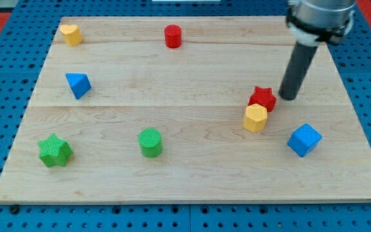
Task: Push red star towards blue cube
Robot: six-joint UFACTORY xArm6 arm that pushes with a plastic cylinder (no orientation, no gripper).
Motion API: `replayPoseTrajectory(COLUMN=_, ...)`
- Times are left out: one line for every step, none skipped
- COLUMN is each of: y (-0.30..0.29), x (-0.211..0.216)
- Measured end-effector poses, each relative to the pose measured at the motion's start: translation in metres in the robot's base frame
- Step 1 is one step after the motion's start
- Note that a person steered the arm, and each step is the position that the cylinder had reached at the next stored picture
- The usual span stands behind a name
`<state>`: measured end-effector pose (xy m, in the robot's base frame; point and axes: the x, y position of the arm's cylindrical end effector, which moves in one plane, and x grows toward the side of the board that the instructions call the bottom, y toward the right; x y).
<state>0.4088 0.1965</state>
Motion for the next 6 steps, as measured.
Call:
replayPoseTrajectory(y=-0.034, x=-0.027)
replayPoseTrajectory(y=-0.086, x=-0.024)
replayPoseTrajectory(y=-0.074, x=0.023)
replayPoseTrajectory(y=-0.083, x=0.017)
replayPoseTrajectory(y=-0.103, x=-0.030)
replayPoseTrajectory(y=-0.155, x=-0.015)
